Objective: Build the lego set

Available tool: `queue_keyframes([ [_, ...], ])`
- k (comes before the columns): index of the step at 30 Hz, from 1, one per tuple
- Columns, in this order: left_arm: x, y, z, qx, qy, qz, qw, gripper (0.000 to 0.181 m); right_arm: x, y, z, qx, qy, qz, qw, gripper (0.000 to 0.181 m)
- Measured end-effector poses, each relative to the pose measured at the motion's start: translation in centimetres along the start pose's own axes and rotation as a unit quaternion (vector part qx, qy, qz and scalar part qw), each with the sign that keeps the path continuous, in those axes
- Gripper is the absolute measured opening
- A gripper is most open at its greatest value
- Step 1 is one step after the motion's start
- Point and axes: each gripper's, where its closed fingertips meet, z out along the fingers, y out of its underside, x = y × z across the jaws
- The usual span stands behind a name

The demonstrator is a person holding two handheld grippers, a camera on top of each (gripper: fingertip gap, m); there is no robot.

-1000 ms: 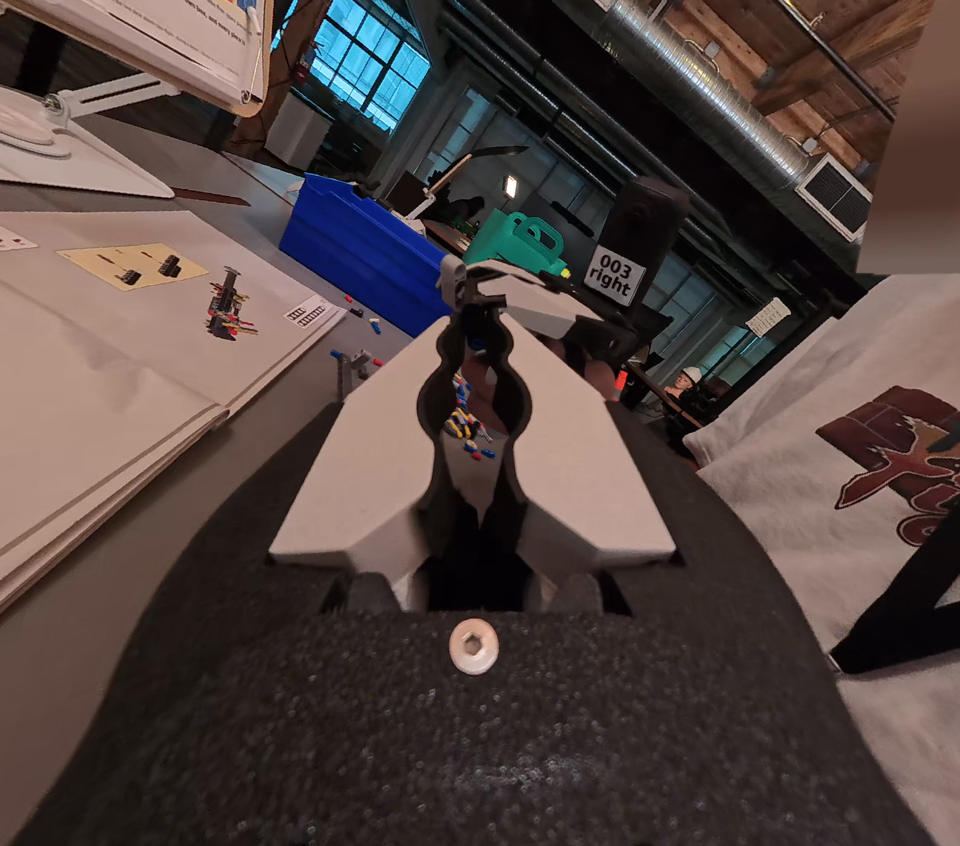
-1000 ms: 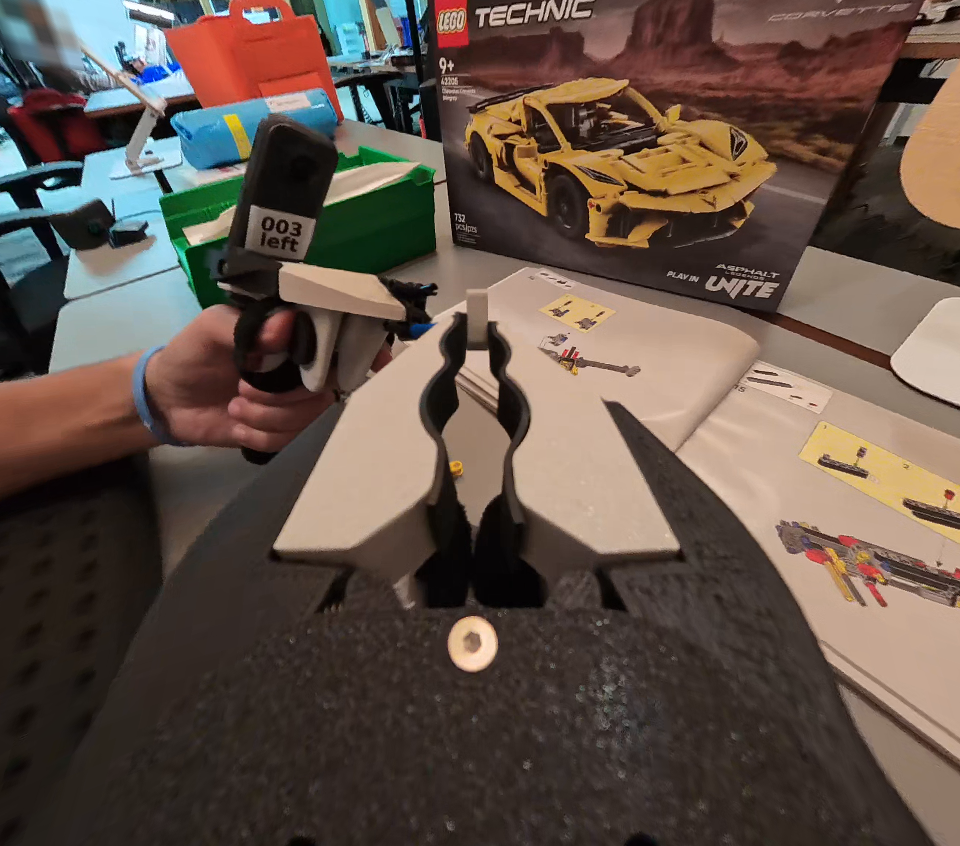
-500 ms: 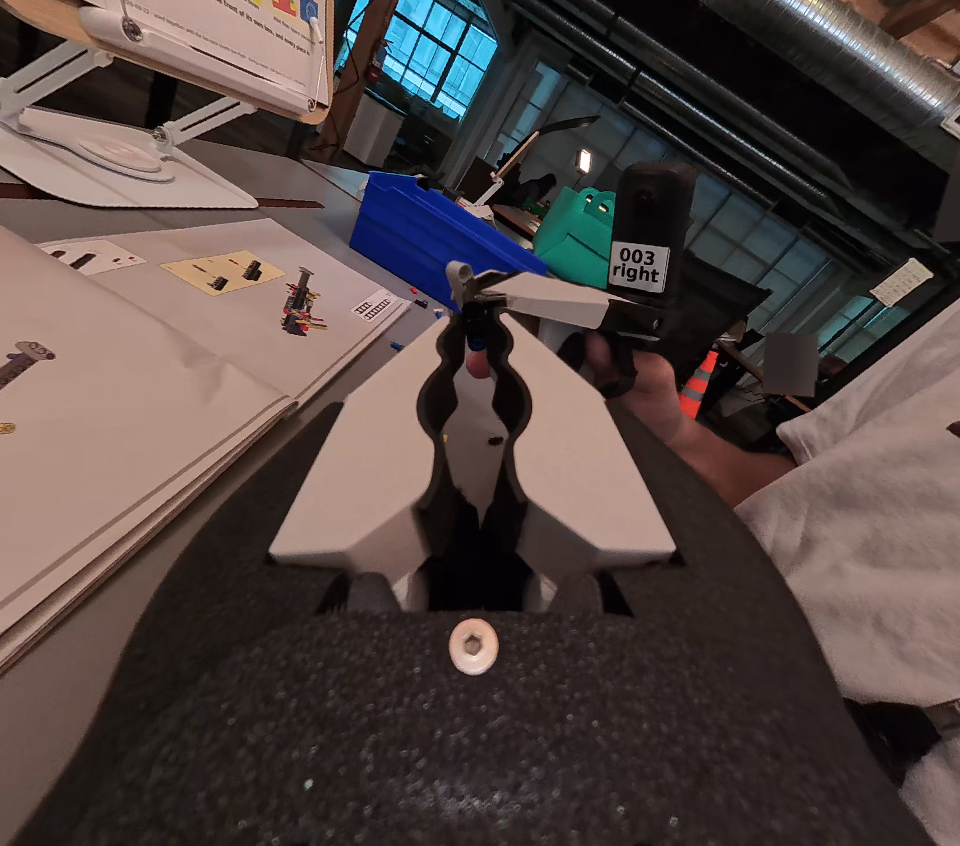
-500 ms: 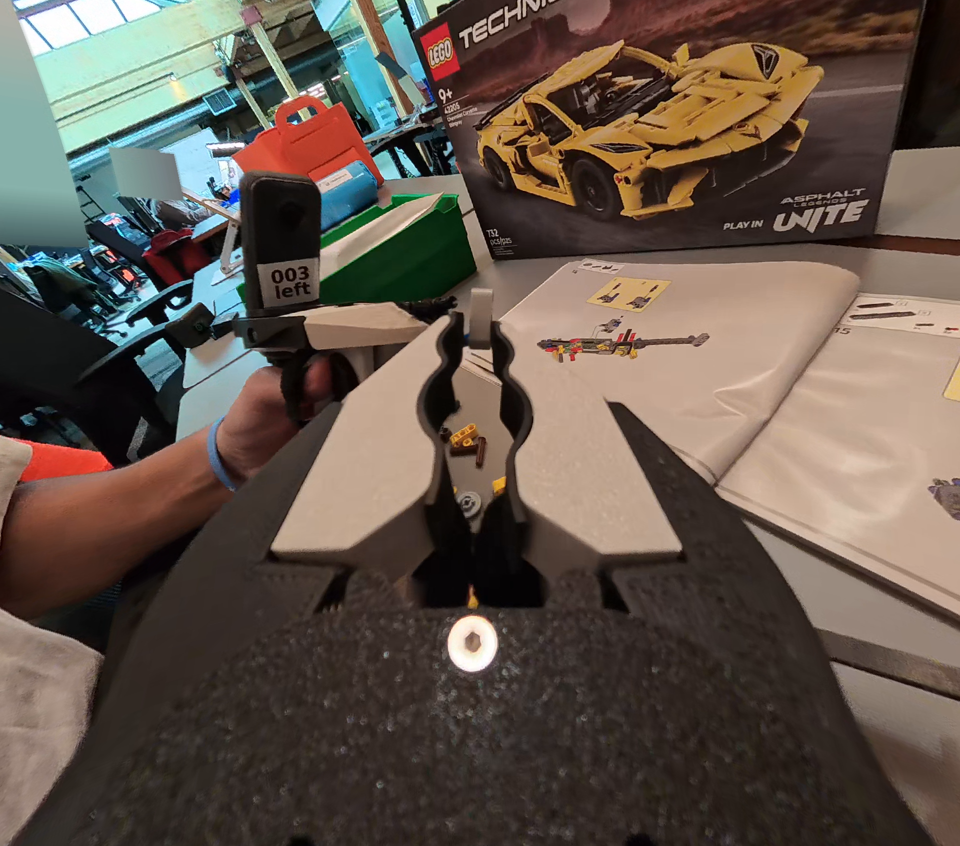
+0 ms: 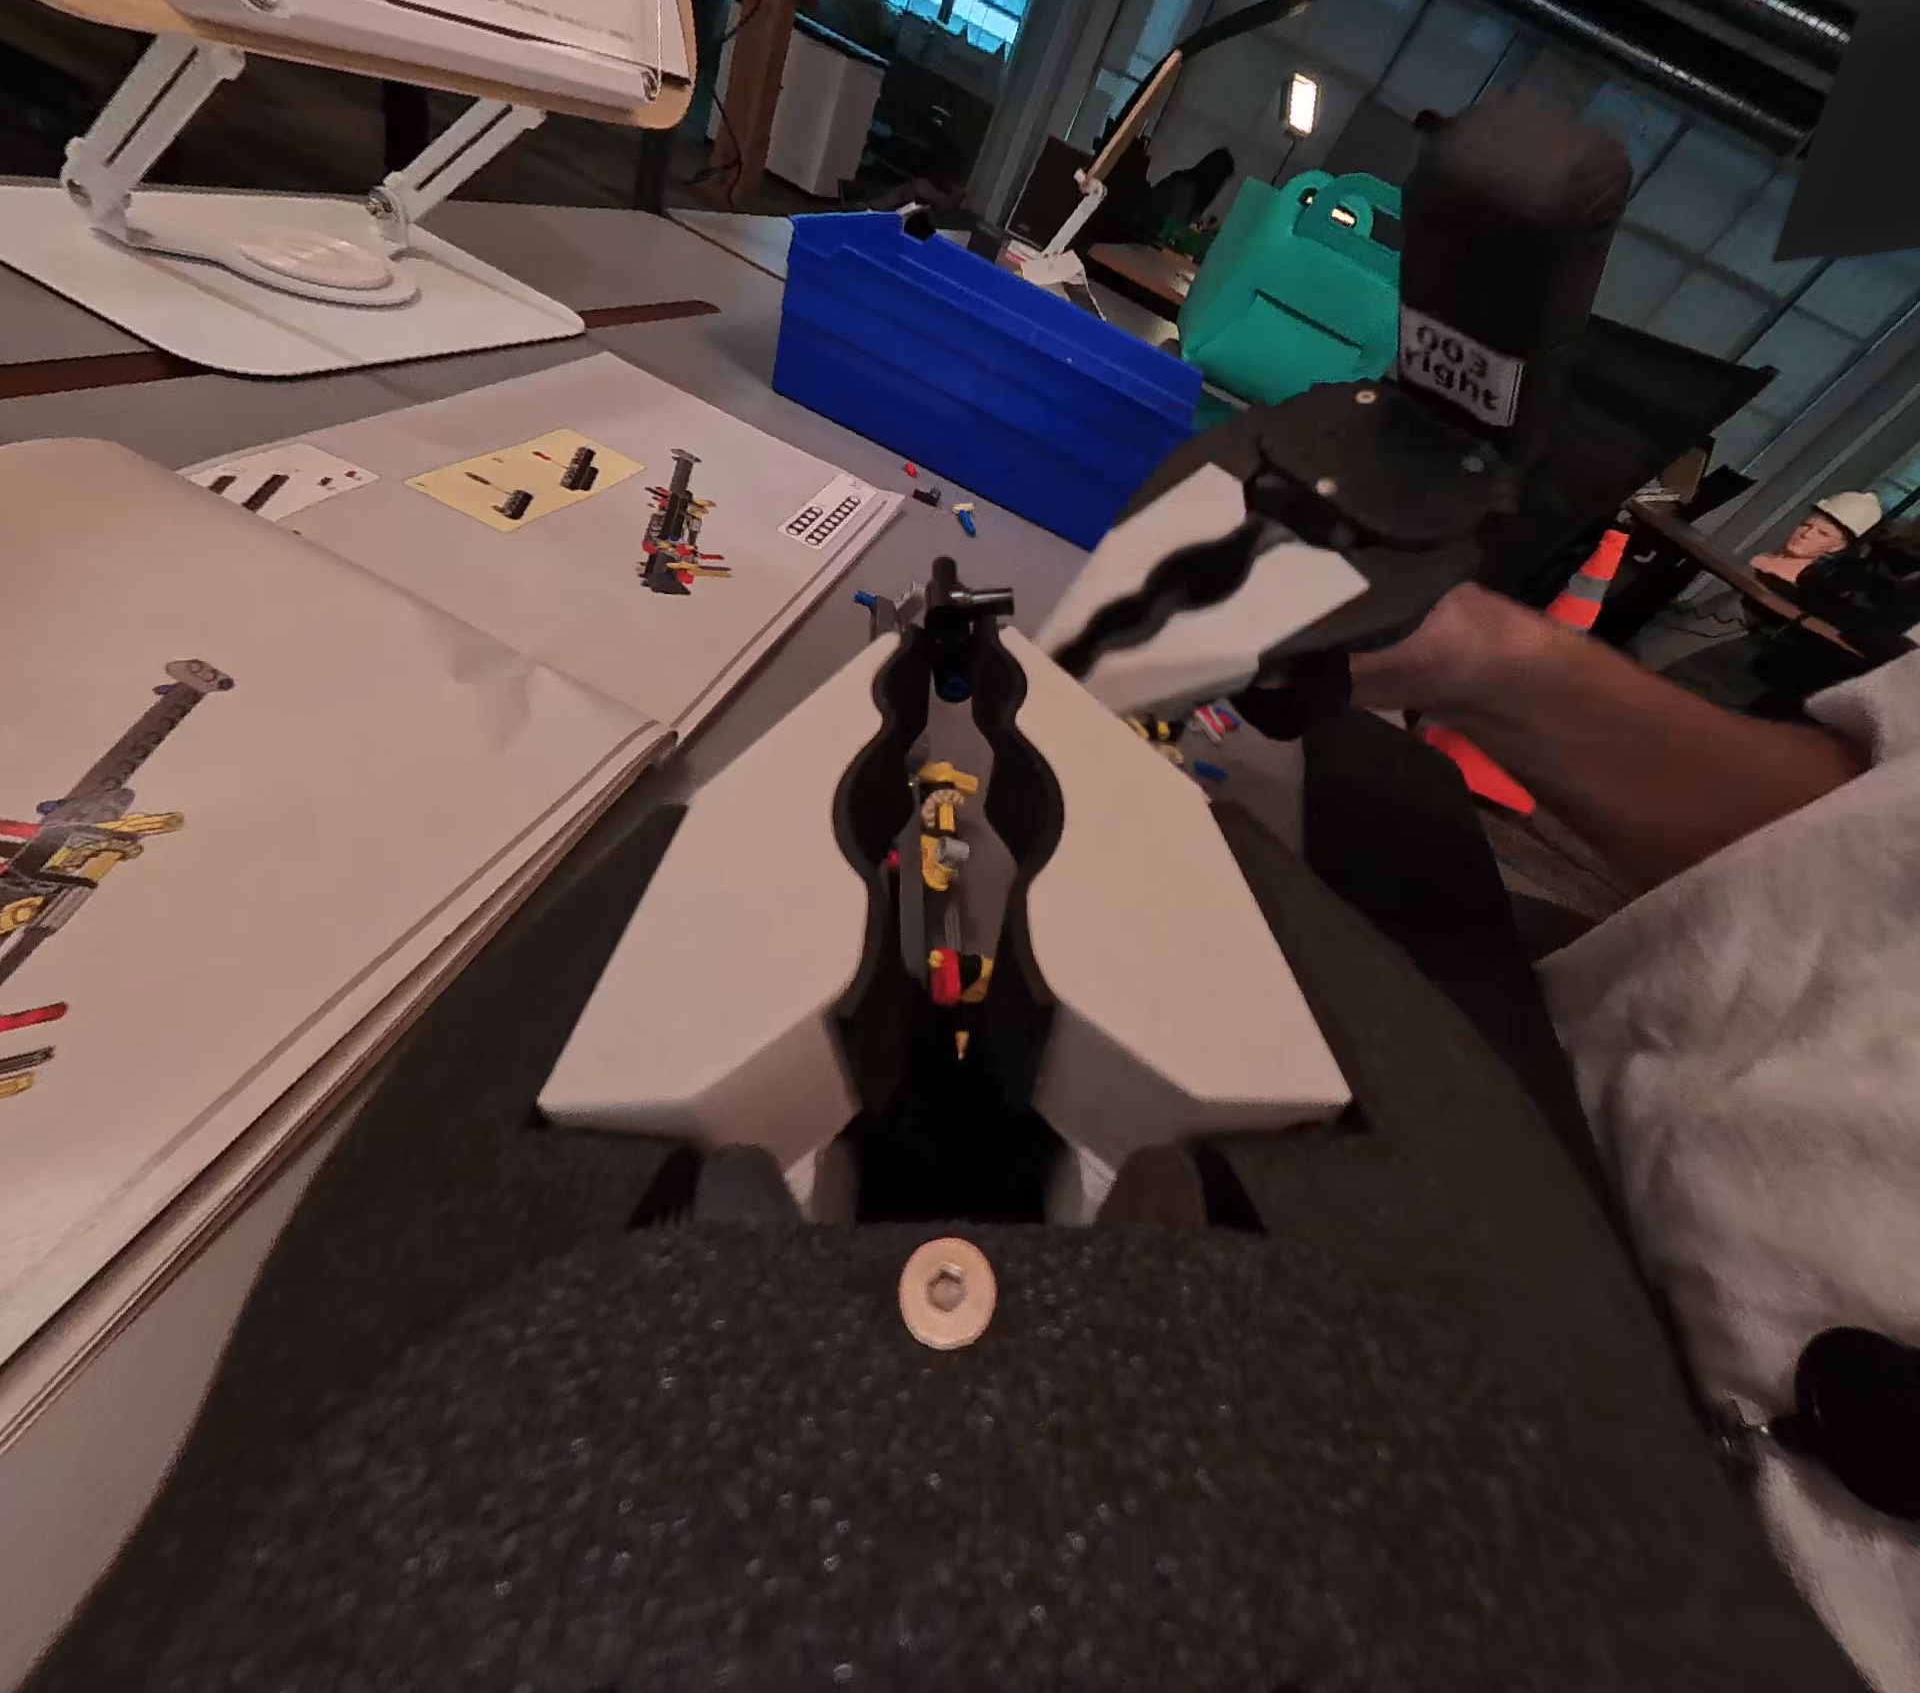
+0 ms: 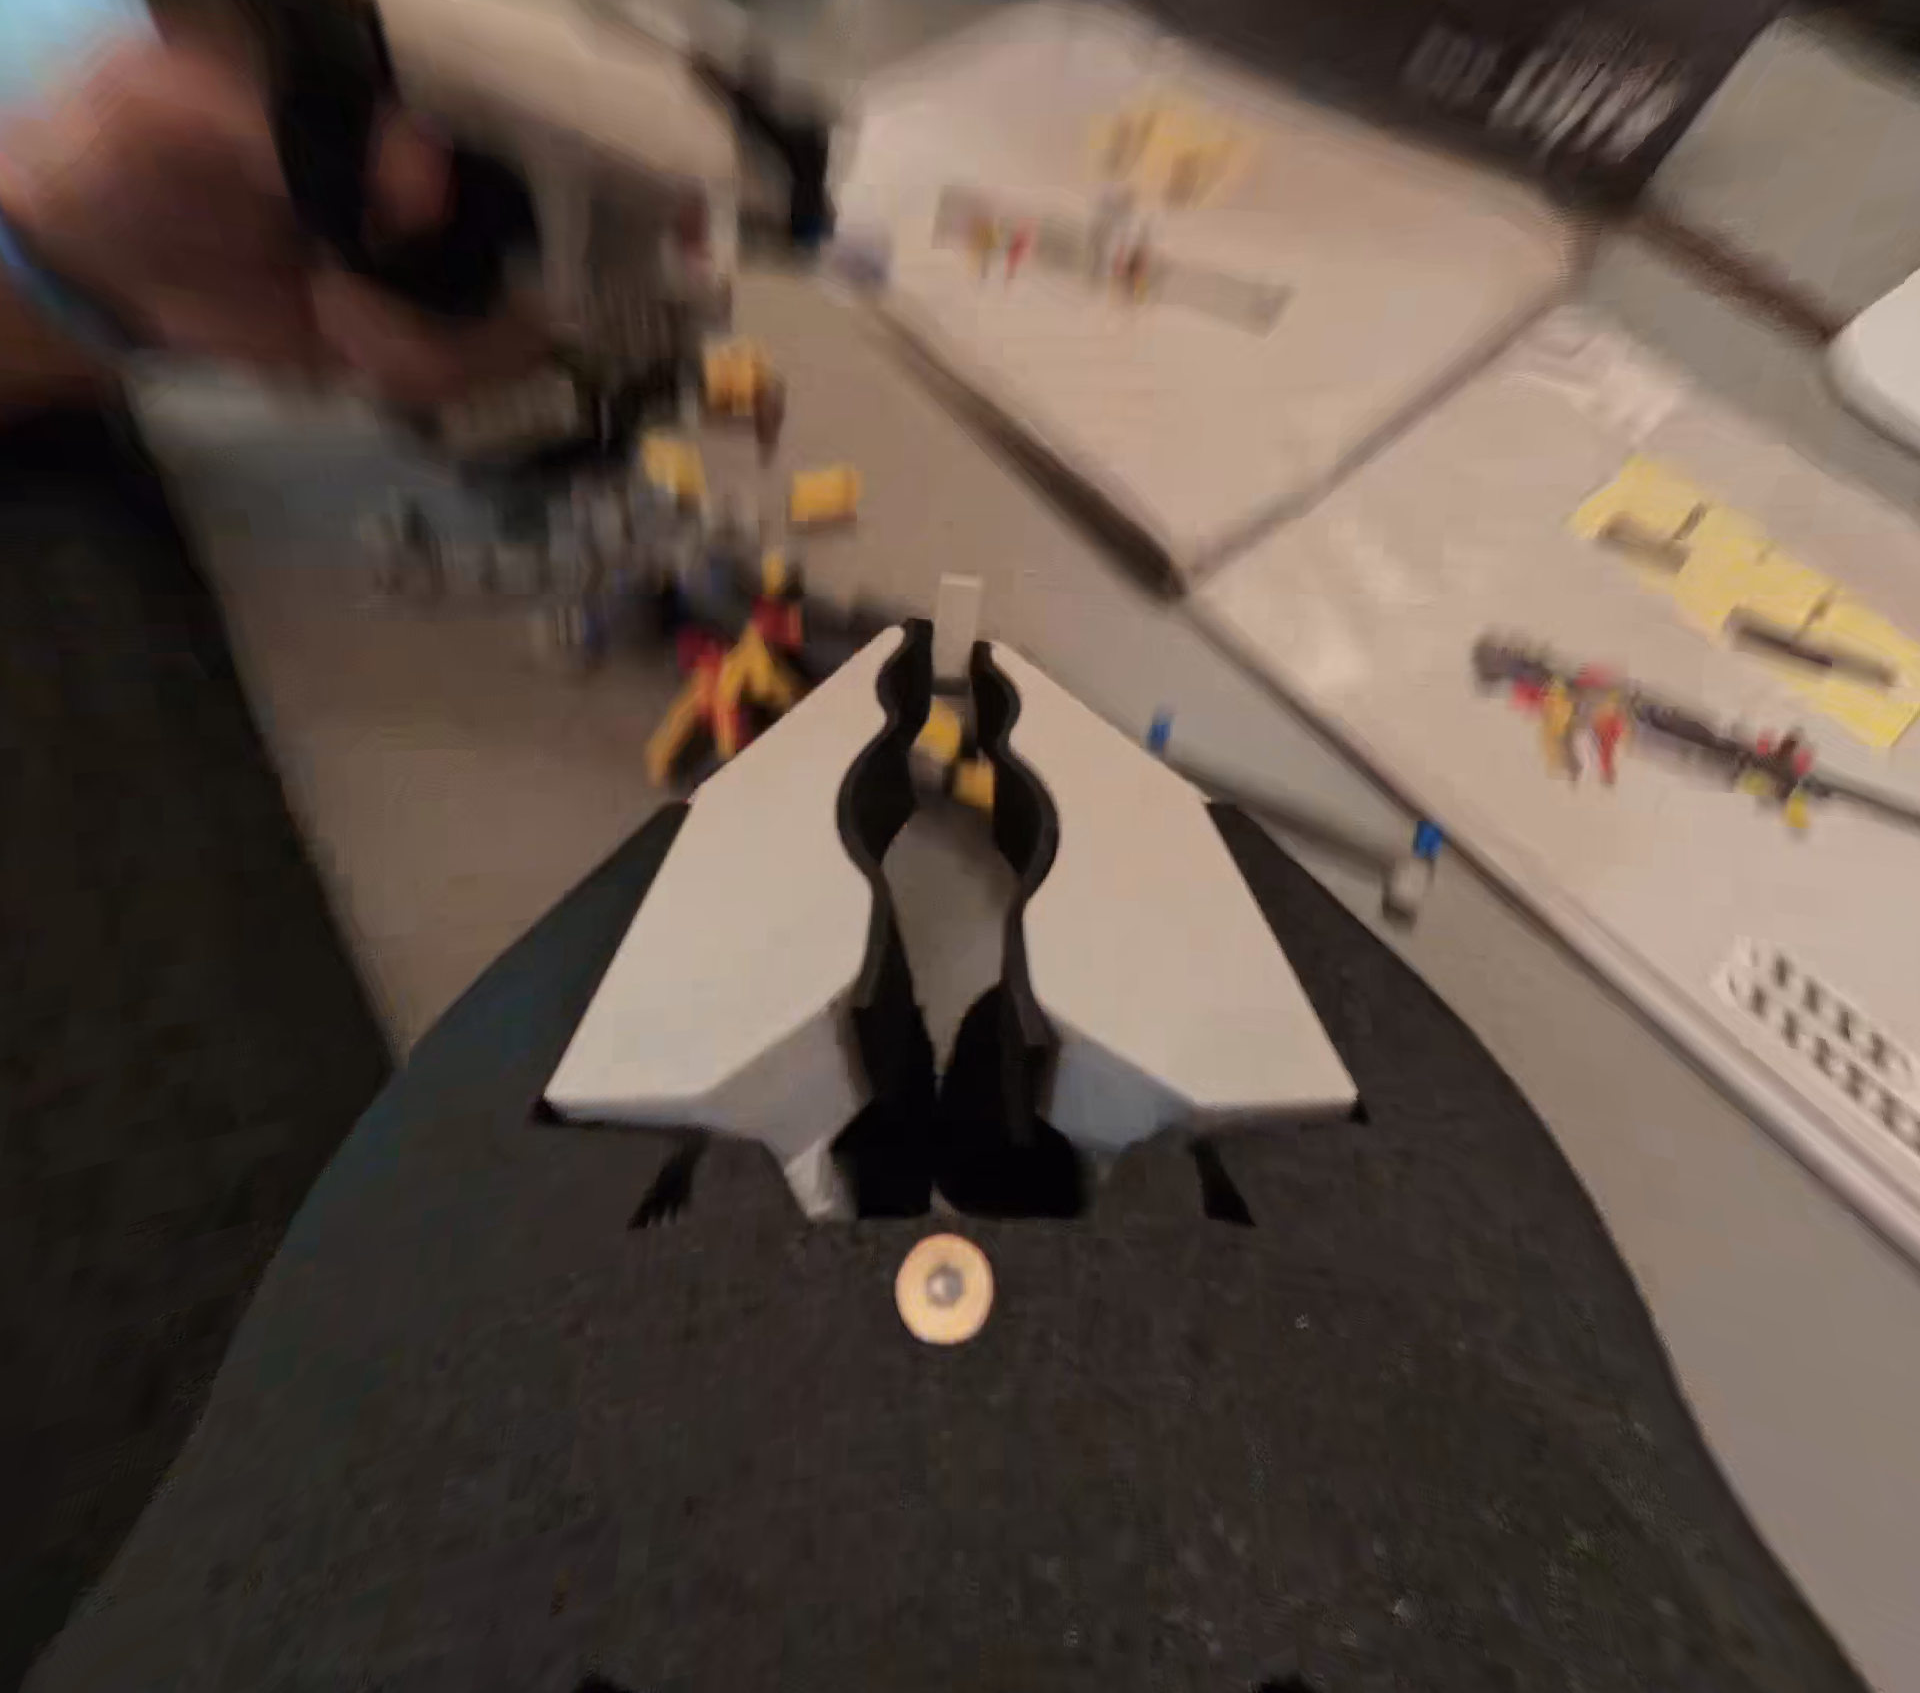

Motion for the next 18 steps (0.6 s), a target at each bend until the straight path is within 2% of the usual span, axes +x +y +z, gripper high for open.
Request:
queue_keyframes([
  [2,0.1,0.0,0.1,0.0,-0.004,0.008,1.0,0.006,0.3,5.6,-1.1,-0.147,0.022,-0.055,0.987,0.007],
  [5,0.5,0.3,0.6,-0.007,0.006,0.005,1.0,0.007,-1.0,9.9,-2.4,-0.234,0.023,-0.06,0.97,0.007],
  [7,0.6,0.6,0.7,-0.012,0.009,0.002,1.0,0.006,-1.5,11.2,-2.8,-0.253,0.031,-0.046,0.966,0.007],
  [10,0.6,0.7,0.7,-0.014,0.007,0.001,1.0,0.006,-2.1,11.4,-2.9,-0.243,0.029,-0.004,0.97,0.007],
  [12,0.4,0.7,0.6,-0.014,0.004,0.001,1.0,0.006,-2.7,11.3,-3.0,-0.226,-0.001,0.038,0.973,0.02],
  [15,0.4,0.6,0.5,-0.014,0.009,-0.008,1.0,0.007,-2.7,11.2,-3.3,-0.21,-0.061,0.103,0.97,0.022],
  [17,0.6,1.0,0.7,-0.027,0.019,-0.019,0.999,0.007,-2.5,11.1,-3.5,-0.21,-0.103,0.109,0.966,0.027],
  [18,0.7,1.2,0.8,-0.031,0.019,-0.021,0.999,0.007,-2.2,11.1,-3.4,-0.214,-0.102,0.096,0.967,0.026],
])
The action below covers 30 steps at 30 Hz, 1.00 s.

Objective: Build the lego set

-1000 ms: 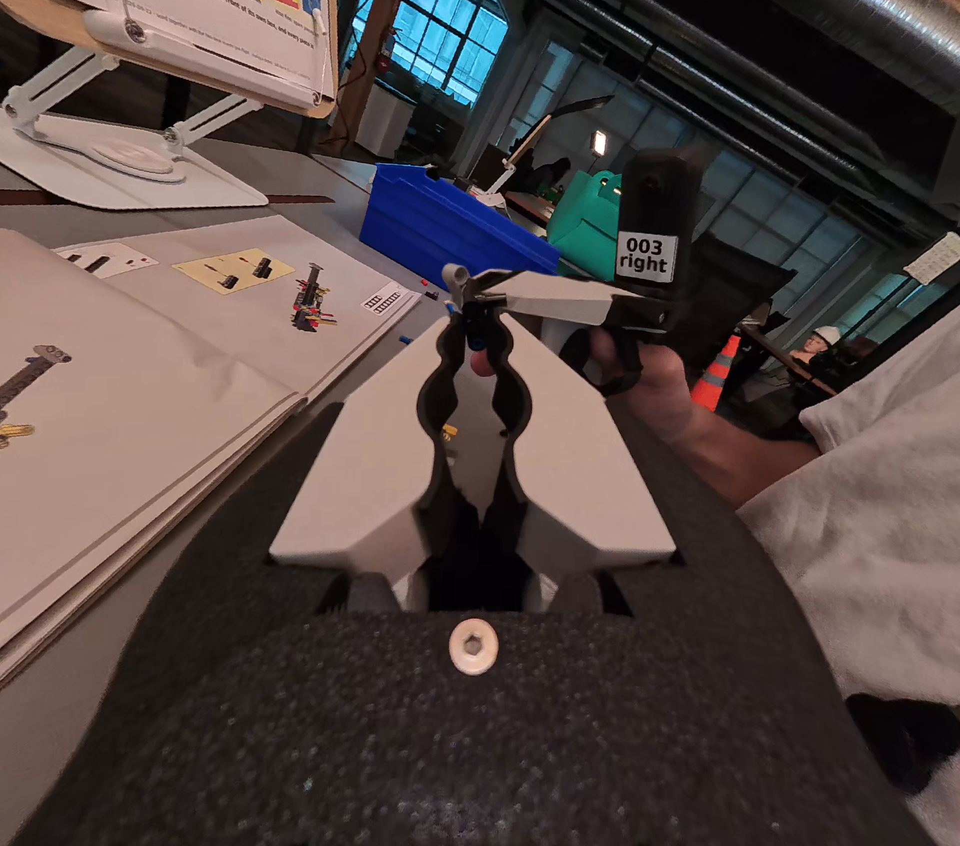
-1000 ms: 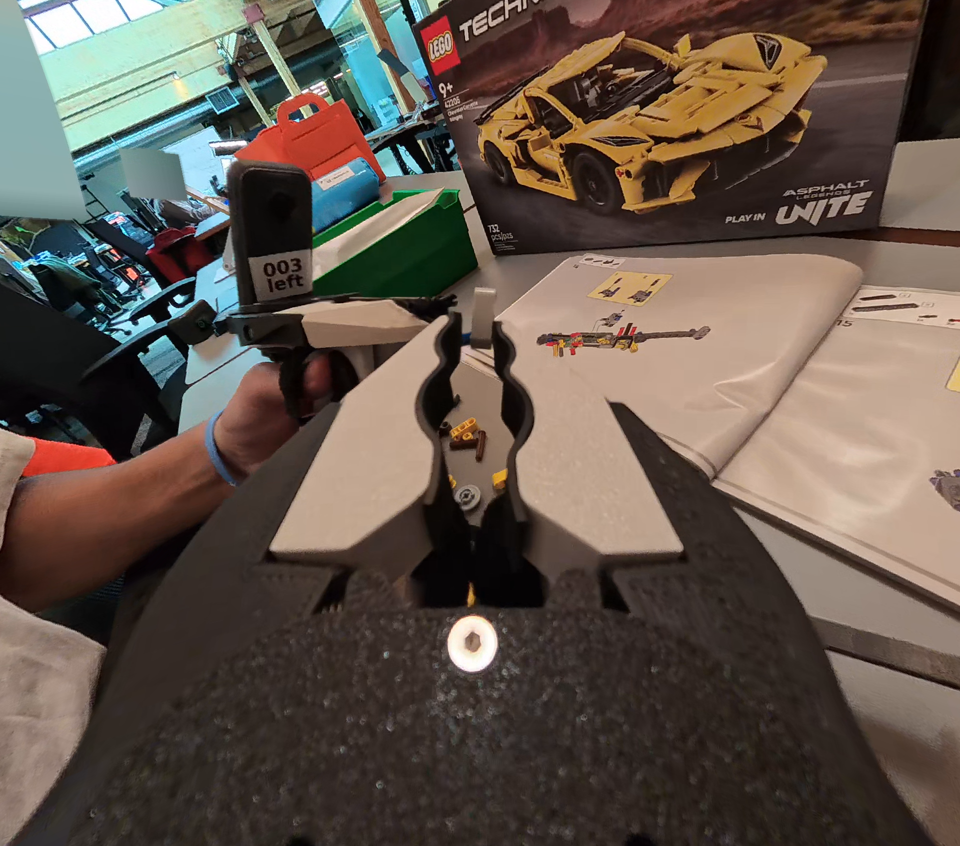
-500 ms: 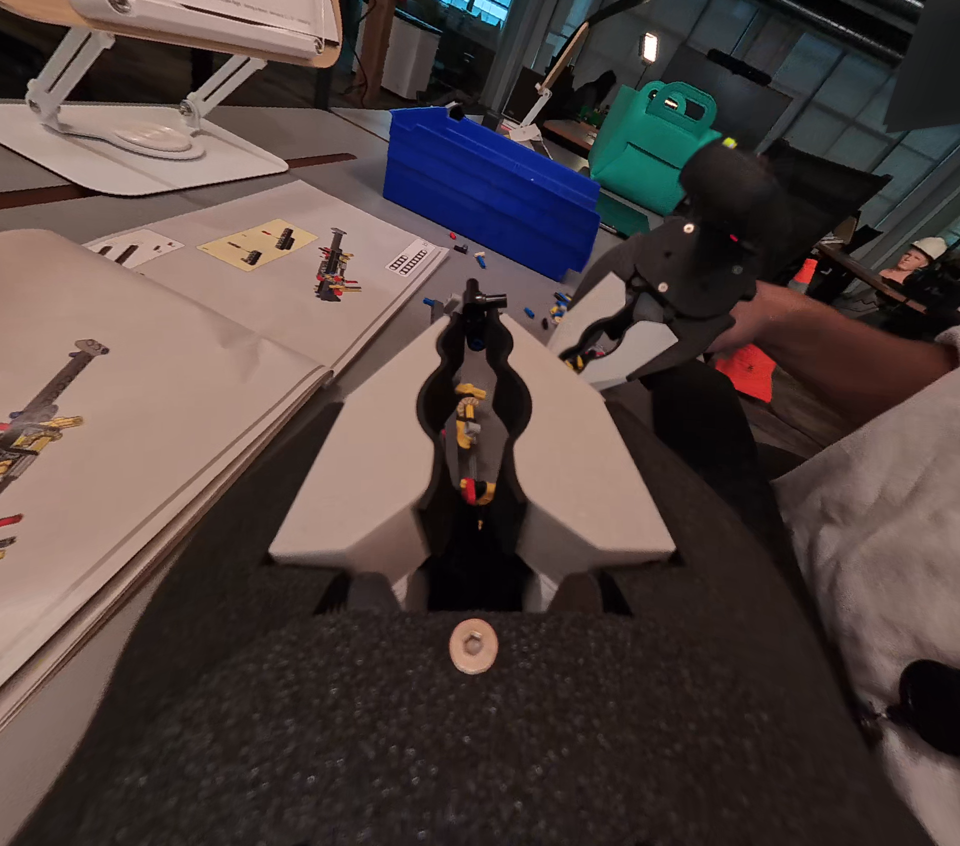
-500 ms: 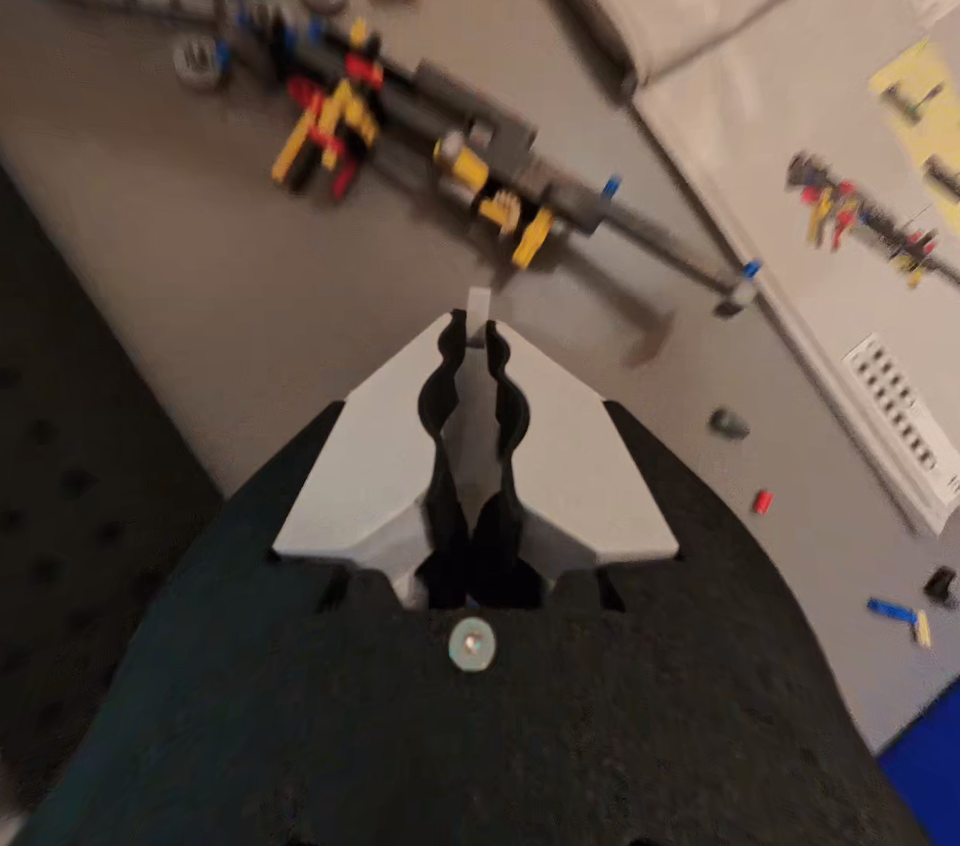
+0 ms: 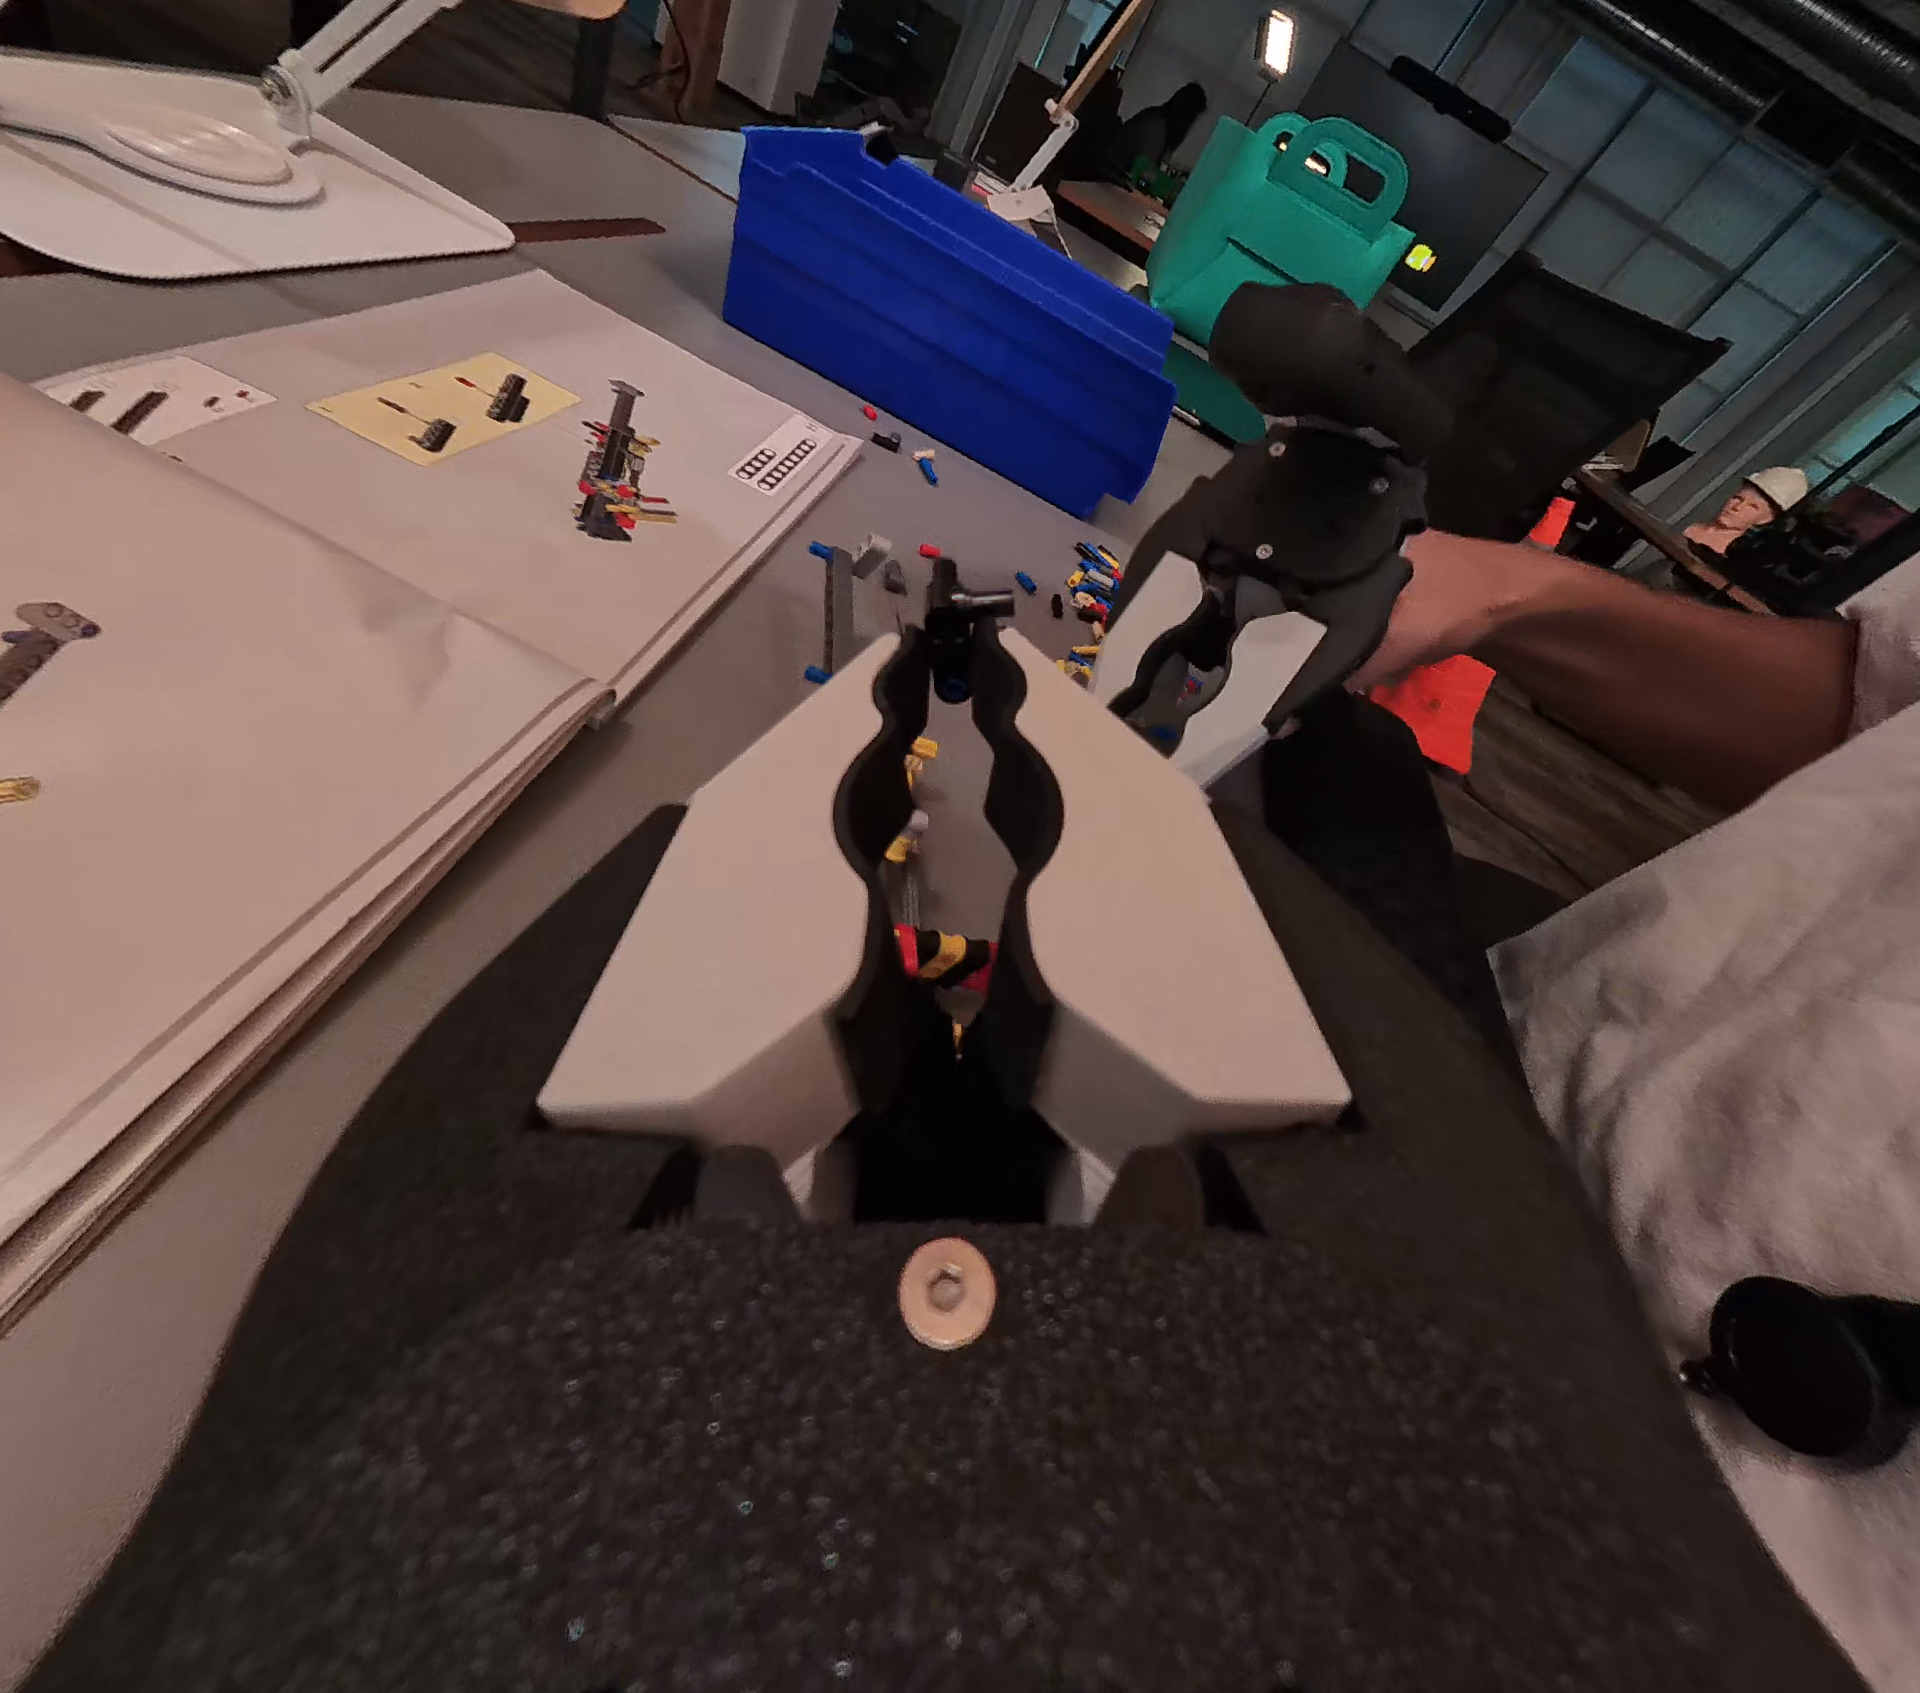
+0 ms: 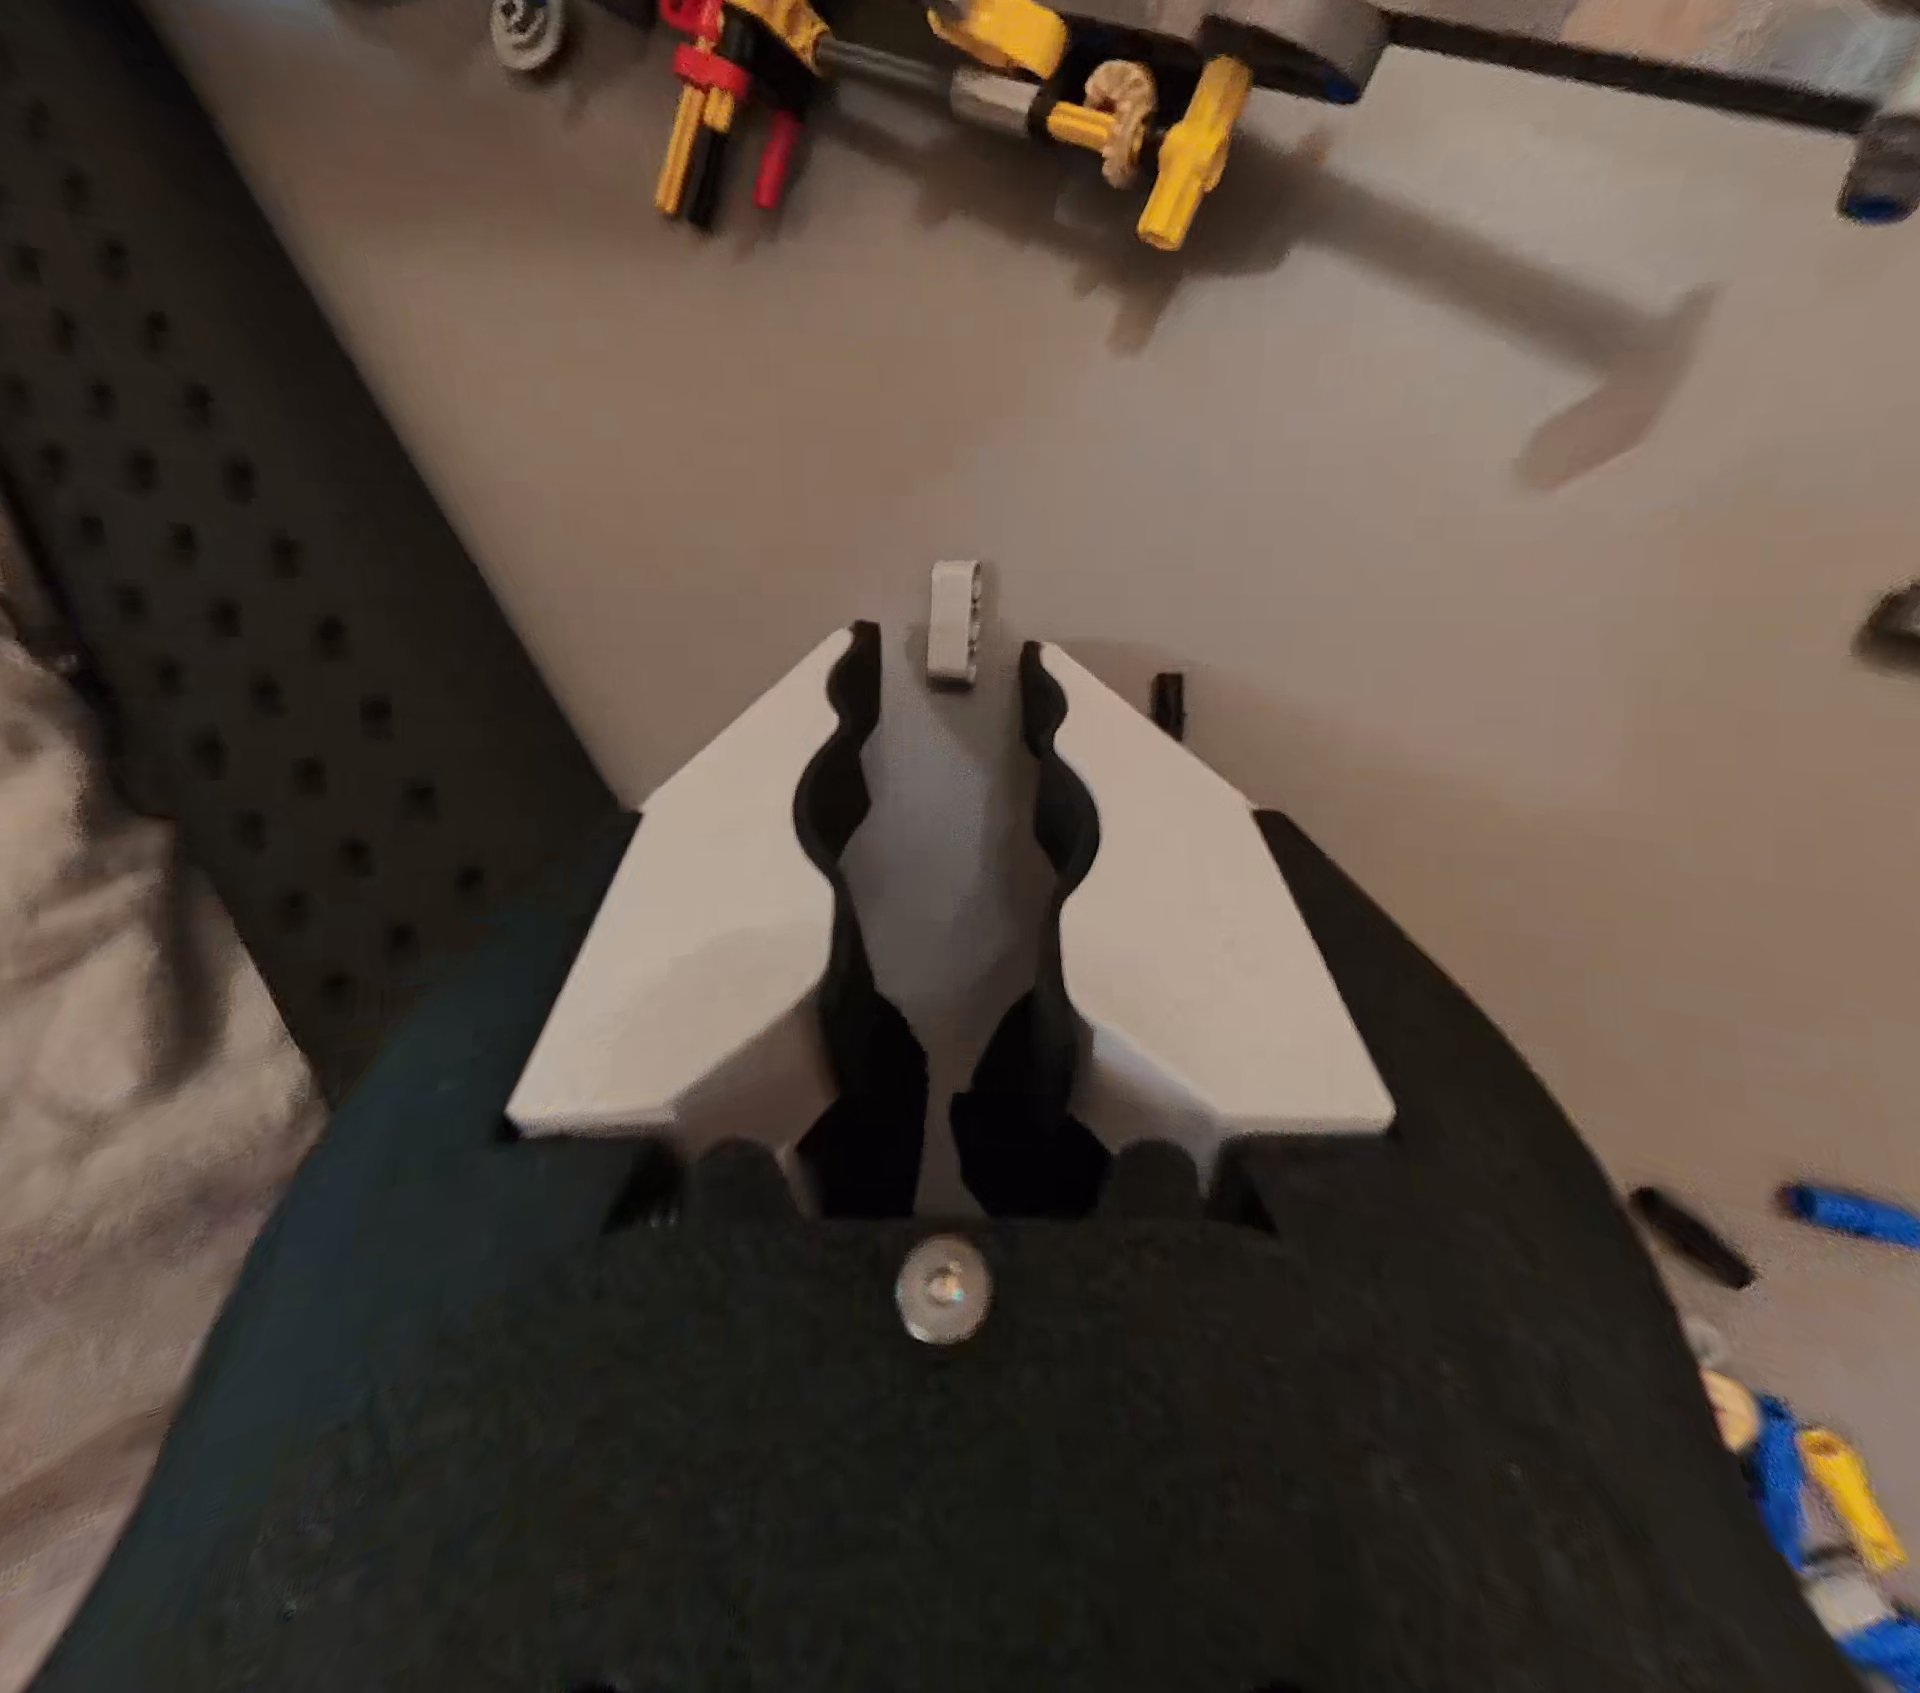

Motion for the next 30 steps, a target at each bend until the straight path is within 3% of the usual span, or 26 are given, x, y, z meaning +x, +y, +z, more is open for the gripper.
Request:
queue_keyframes([
  [7,2.7,3.2,1.7,-0.081,0.05,-0.012,0.995,0.007,0.3,-0.3,0.7,-0.037,0.059,-0.089,0.994,0.007],
  [10,3.6,3.6,2.4,-0.083,0.06,-0.002,0.995,0.007,-0.3,-0.4,0.8,-0.028,0.047,-0.074,0.996,0.007],
  [12,4.0,3.7,2.7,-0.079,0.074,-0.015,0.994,0.007,-1.0,-2.2,0.0,0.039,0.036,-0.05,0.997,0.007],
  [14,4.4,4.0,2.9,-0.085,0.086,-0.028,0.992,0.007,-1.2,-5.9,-2.6,0.167,0.035,-0.013,0.985,0.006],
  [16,4.5,3.9,3.1,-0.078,0.08,-0.019,0.994,0.007,-1.6,-9.1,-5.8,0.307,0.013,0.04,0.951,0.006],
  [18,4.8,3.4,3.3,-0.062,0.08,-0.006,0.995,0.007,-2.2,-10.1,-6.8,0.378,-0.011,0.072,0.923,0.006],
  [20,5.2,2.8,3.4,-0.046,0.085,0.001,0.995,0.007,-2.2,-10.1,-6.3,0.404,-0.011,0.094,0.91,0.006],
  [24,5.3,2.3,3.5,-0.027,0.088,-0.006,0.996,0.007,-3.0,-10.6,-6.0,0.447,-0.098,0.166,0.873,0.006],
  [30,5.0,2.3,3.2,-0.027,0.08,-0.001,0.996,0.006,-2.6,-10.7,-5.0,0.448,-0.083,0.175,0.873,0.006],
])
